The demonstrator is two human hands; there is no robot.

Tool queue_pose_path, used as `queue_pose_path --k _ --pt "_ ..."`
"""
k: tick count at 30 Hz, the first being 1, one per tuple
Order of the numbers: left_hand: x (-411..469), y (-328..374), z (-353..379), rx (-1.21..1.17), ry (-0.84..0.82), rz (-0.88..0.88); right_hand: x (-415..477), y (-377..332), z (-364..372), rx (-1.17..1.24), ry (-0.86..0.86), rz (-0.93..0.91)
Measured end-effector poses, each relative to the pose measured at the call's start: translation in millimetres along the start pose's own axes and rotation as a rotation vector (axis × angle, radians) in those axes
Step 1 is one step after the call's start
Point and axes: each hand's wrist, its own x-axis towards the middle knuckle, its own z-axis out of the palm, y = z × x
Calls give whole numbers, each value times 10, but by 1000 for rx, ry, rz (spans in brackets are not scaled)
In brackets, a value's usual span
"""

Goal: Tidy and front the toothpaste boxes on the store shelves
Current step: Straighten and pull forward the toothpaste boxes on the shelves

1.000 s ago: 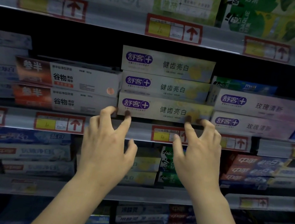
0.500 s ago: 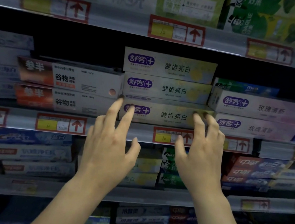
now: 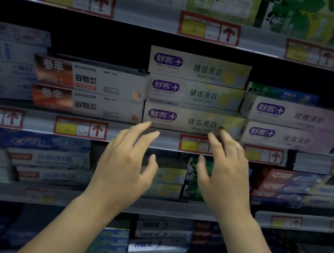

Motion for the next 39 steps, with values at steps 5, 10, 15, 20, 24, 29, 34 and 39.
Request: queue_pose_path --k 5,10,15,20,24,29,34,39 --pt "-381 -173 -31 -70 -139 11 -413 -95 93 296 -158 -21" --pt "-759 -466 30 -296 -274 -479 -577 -115 287 558 -397 382" --pt "-693 -584 78 -455 -180 -917 -447 -185 462 651 -422 671" --pt "-579 -580 105 -465 -48 -994 -339 -228 611 783 -345 838" --pt "-537 -605 125 -571 -27 -1015 -337 -246 661 835 -313 886" --pt "-558 -635 32 -593 110 -1079 -360 -300 547 836 -250 829" --pt "-630 -509 -161 -575 197 -955 -402 -278 305 772 -110 677" --pt "-650 -316 -350 -561 297 -792 -361 -282 -12 753 116 572"
